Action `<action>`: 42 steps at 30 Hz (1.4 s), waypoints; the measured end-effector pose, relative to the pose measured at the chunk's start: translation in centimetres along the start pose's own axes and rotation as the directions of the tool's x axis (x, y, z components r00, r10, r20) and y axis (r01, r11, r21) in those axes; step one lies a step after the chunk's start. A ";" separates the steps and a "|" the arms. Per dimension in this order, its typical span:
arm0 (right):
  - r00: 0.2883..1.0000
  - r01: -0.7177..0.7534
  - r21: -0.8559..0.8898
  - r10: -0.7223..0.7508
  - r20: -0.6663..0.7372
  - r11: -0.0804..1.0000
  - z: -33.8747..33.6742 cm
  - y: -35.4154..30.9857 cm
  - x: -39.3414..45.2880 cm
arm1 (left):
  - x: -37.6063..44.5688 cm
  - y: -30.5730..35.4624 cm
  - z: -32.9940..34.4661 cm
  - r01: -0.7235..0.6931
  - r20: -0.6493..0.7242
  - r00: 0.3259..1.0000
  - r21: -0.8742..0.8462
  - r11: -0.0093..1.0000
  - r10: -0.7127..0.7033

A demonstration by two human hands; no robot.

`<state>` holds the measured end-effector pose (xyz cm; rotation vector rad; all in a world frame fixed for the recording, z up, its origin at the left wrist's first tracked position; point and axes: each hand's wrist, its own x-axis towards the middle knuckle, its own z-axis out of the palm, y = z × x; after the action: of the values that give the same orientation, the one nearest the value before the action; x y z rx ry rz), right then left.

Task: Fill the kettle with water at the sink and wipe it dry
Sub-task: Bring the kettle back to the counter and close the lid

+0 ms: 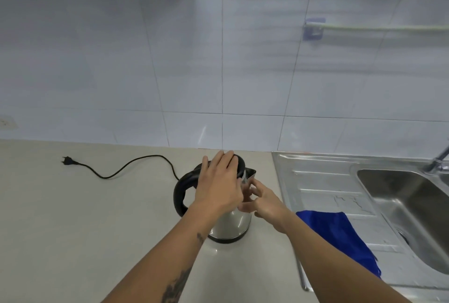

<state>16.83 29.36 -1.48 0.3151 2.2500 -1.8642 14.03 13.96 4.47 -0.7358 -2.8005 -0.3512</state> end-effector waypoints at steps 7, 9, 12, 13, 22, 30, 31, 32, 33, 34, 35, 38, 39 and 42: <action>1.000 0.009 0.011 -0.009 0.007 1.000 -0.2 0.4 0.3 | -0.4 -0.9 0.2 -0.074 -0.009 0.997 -0.045 0.996 0.074; 1.000 0.008 0.033 -0.009 0.011 0.999 -0.1 0.6 0.5 | -0.2 -1.3 0.4 -0.034 -0.077 0.997 -0.114 0.993 0.025; 1.000 -0.003 0.064 0.003 0.003 0.998 -0.1 0.9 0.7 | 0.4 -1.3 0.7 0.089 -0.113 0.988 -0.145 0.985 -0.106; 1.000 -0.006 0.074 0.005 0.002 0.997 0.0 1.1 0.8 | 0.5 -1.1 0.7 0.130 -0.101 0.984 -0.153 0.980 -0.147; 0.999 -0.006 0.155 0.011 -0.034 0.988 0.1 1.9 1.0 | 0.6 0.0 1.6 0.189 -0.183 0.961 -0.121 0.975 -0.209; 0.998 0.027 0.130 -0.020 -0.056 0.991 0.6 2.1 1.0 | 1.0 -0.6 2.3 0.138 -0.193 0.970 -0.073 0.988 -0.150; 0.998 0.026 0.127 -0.019 -0.060 0.991 0.6 2.1 1.0 | 0.9 -0.8 2.3 0.123 -0.184 0.973 -0.087 0.989 -0.137; 0.998 0.026 0.120 -0.019 -0.062 0.992 0.6 2.1 1.0 | 0.8 -1.1 2.1 0.102 -0.163 0.979 -0.101 0.990 -0.118; 0.998 0.031 0.112 -0.024 -0.064 0.993 0.6 2.1 0.9 | 0.7 -1.5 1.7 0.077 -0.132 0.987 -0.114 0.991 -0.091; 0.997 0.037 0.106 -0.030 -0.067 0.994 0.6 2.1 0.9 | 0.4 -2.0 1.3 0.046 -0.098 0.993 -0.126 0.991 -0.058; 0.997 0.046 0.102 -0.039 -0.067 0.994 0.5 2.0 0.9 | 0.2 -2.7 1.0 0.011 -0.066 0.998 -0.135 0.991 -0.020; 0.996 0.060 0.074 -0.054 -0.073 0.995 0.6 1.8 0.9 | -0.5 -4.6 1.1 -0.093 -0.006 0.996 -0.095 0.991 0.093; 0.995 0.055 0.040 -0.051 -0.085 0.998 0.6 2.0 0.9 | -0.8 -4.9 1.4 -0.109 -0.009 0.994 -0.063 0.992 0.109; 0.983 0.007 -0.166 -0.037 -0.180 0.986 -0.4 3.1 0.3 | -1.4 -4.3 2.5 -0.092 -0.069 0.993 0.027 0.995 0.094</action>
<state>17.41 30.31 -4.46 0.4513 2.5195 -1.7070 12.70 10.39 0.96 -0.8291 -2.6894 -0.3204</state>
